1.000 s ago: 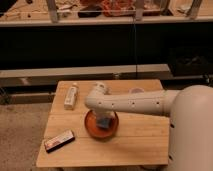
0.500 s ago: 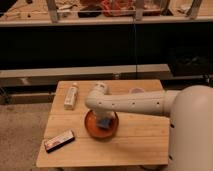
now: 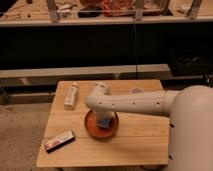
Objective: Place the white sponge in the ceramic bowl
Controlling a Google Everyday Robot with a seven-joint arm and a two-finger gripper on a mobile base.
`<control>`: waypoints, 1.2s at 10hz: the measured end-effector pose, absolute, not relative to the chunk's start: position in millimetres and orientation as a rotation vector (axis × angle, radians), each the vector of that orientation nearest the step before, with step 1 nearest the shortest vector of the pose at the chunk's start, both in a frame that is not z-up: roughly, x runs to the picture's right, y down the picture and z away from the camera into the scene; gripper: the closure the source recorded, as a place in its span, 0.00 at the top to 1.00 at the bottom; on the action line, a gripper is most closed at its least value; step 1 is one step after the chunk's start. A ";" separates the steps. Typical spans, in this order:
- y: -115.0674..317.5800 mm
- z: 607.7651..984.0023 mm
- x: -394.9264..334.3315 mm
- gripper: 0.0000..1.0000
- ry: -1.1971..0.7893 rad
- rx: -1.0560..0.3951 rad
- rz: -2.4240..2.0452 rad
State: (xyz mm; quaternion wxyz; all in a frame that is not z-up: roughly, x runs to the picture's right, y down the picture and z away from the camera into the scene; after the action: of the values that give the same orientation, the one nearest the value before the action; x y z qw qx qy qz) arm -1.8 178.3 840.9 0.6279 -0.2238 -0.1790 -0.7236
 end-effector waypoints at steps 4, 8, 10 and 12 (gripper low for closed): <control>178.5 842.2 -1.4 0.47 -0.415 -0.509 -1.668; 178.6 843.5 -0.7 0.57 -0.418 -0.506 -1.676; 178.4 844.6 -0.8 0.62 -0.422 -0.504 -1.682; 178.2 845.5 -1.0 0.54 -0.425 -0.501 -1.687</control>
State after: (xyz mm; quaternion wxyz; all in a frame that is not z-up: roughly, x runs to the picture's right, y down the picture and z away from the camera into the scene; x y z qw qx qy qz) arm -1.0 178.2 845.5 0.6174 -0.2178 -0.1844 -0.7331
